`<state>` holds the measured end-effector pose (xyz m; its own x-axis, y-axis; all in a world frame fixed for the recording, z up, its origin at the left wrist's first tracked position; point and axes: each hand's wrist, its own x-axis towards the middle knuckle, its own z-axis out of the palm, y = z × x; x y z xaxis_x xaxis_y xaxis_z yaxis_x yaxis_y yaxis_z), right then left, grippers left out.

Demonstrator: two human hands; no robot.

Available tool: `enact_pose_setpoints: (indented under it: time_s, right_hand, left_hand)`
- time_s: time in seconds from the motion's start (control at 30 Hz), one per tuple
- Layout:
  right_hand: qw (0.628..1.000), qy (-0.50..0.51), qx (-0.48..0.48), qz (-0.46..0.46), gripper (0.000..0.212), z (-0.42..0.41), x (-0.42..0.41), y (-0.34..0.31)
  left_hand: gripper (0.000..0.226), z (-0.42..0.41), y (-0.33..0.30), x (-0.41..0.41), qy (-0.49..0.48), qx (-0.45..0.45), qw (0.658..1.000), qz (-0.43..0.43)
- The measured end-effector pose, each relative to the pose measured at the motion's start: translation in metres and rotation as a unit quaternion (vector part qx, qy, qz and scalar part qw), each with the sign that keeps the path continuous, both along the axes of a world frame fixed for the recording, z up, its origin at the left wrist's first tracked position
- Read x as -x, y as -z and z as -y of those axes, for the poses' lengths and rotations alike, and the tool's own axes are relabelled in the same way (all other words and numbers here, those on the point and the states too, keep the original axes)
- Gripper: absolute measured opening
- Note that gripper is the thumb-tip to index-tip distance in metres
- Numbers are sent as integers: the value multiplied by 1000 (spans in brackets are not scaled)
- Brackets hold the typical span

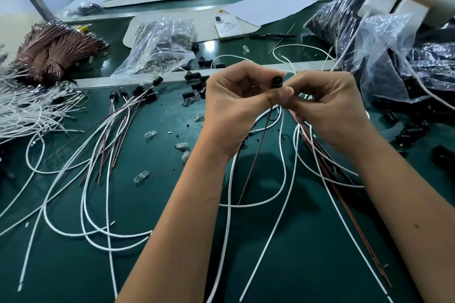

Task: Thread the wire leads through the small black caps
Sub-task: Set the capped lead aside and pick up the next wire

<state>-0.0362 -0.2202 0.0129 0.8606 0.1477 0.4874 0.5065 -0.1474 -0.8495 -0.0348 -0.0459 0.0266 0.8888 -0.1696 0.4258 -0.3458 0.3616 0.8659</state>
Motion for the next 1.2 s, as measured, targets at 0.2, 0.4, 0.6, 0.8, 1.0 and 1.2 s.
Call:
enact_pose_setpoints:
  time_s: [0.2, 0.4, 0.6, 0.8, 1.0, 1.2]
  right_hand:
    - [998, 13, -1, 56, 17, -4, 1, -1]
    - [992, 31, 18, 118, 19, -5, 0, -3]
    - [988, 75, 39, 127, 22, -8, 1, 0]
    - [983, 99, 60, 145, 12, -9, 1, 1]
    - [981, 99, 68, 150, 11, -9, 1, 2]
    - [979, 104, 64, 162, 13, -7, 2, 1]
  left_hand:
    - [32, 0, -3, 1, 16, -14, 1000, 11]
    - [33, 1, -3, 1, 22, -12, 1000, 12]
    - [35, 1, -2, 0, 10, 9, 1000, 8]
    - [34, 3, 0, -1, -4, 23, 1000, 9]
    - [37, 3, 0, -2, -6, 25, 1000, 8]
    - [40, 1, -2, 0, -7, -2, 999, 37]
